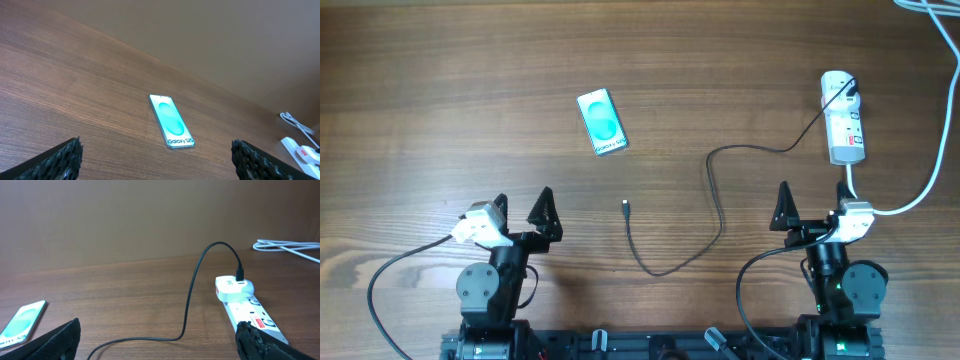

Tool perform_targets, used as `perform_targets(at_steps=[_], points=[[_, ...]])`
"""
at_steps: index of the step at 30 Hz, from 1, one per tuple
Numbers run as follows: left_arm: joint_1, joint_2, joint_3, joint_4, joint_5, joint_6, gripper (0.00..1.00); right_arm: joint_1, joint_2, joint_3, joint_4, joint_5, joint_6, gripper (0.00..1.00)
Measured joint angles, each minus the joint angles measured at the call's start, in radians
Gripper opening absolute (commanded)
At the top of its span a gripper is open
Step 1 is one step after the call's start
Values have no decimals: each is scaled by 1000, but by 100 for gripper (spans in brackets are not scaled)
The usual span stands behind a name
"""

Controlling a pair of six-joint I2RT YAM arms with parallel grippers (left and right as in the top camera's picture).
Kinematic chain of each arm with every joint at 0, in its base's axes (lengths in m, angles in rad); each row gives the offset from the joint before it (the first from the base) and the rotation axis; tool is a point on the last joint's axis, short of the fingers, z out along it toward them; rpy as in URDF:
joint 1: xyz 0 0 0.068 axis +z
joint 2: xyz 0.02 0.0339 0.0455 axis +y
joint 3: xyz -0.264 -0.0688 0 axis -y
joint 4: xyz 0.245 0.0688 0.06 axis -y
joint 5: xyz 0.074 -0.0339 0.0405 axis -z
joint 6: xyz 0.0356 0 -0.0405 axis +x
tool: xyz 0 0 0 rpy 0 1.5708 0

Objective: Plug charger to phone and switch on socket

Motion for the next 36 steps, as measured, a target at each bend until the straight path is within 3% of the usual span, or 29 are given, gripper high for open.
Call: perform_targets(at_steps=[13, 16, 20, 22, 24, 26, 29, 32, 34, 36], points=[[0, 0, 0, 37, 8, -8, 100, 0, 0, 0, 0, 0, 0, 100], [2, 0, 0, 64, 122, -87, 100, 0, 0, 0, 0, 0, 0, 100], [2, 1, -5, 175, 401, -257, 100, 0, 0, 0, 0, 0, 0, 100], [2, 1, -5, 224, 474, -309, 100, 0, 1, 0, 0, 0, 0, 100], [2, 6, -4, 440, 515, -352, 100, 0, 2, 0, 0, 0, 0, 100], [2, 5, 31, 485, 518, -373, 99, 0, 4, 0, 0, 0, 0, 100], [2, 23, 143, 277, 469, -352, 100, 0, 4, 0, 0, 0, 0, 100], [2, 131, 397, -146, 371, -264, 99, 0, 4, 0, 0, 0, 0, 100], [2, 279, 631, -511, 294, -217, 100, 0, 4, 0, 0, 0, 0, 100], [2, 447, 826, -703, 249, -160, 100, 0, 4, 0, 0, 0, 0, 100]])
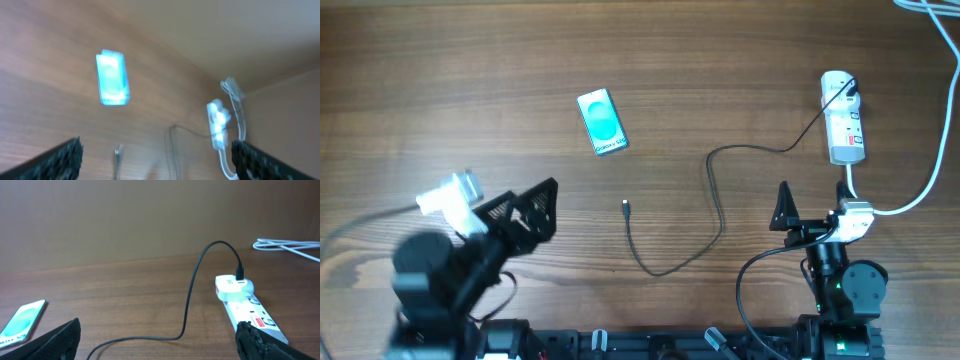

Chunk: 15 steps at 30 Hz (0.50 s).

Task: Plug charger to phone and switch on socket
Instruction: 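Move the left gripper over the Galaxy S25 phone and lower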

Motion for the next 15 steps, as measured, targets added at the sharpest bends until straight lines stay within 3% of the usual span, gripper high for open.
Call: perform_targets(at_steps=[1, 4, 9, 15], points=[[0, 98, 114, -110, -2, 22, 100, 0, 0, 0, 0, 0, 0, 100], [1, 292, 315, -241, 48, 58, 99, 0, 0, 0, 0, 0, 0, 100], [-31, 495, 444, -281, 190, 72, 99, 0, 0, 0, 0, 0, 0, 100], [-308, 875, 719, -561, -22, 8, 99, 0, 0, 0, 0, 0, 0, 100]])
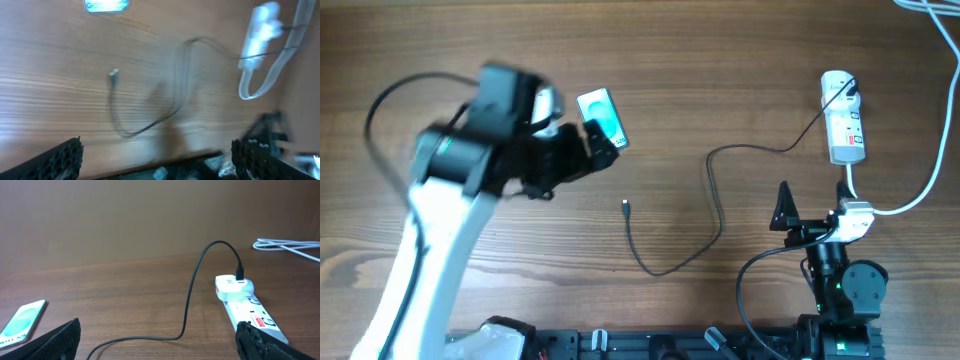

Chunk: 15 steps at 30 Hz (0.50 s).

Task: Plug charger to phone and switch on socket
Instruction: 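Move the left gripper over the Galaxy S25 phone and lower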

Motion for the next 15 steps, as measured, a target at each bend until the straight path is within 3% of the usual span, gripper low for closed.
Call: perform_targets(at_steps=[6, 15], points=[[-81, 354, 348, -90, -200, -92, 100, 0, 2, 0, 0, 0, 0, 100], [-81, 492, 370, 80, -306, -147, 100, 0, 2, 0, 0, 0, 0, 100]])
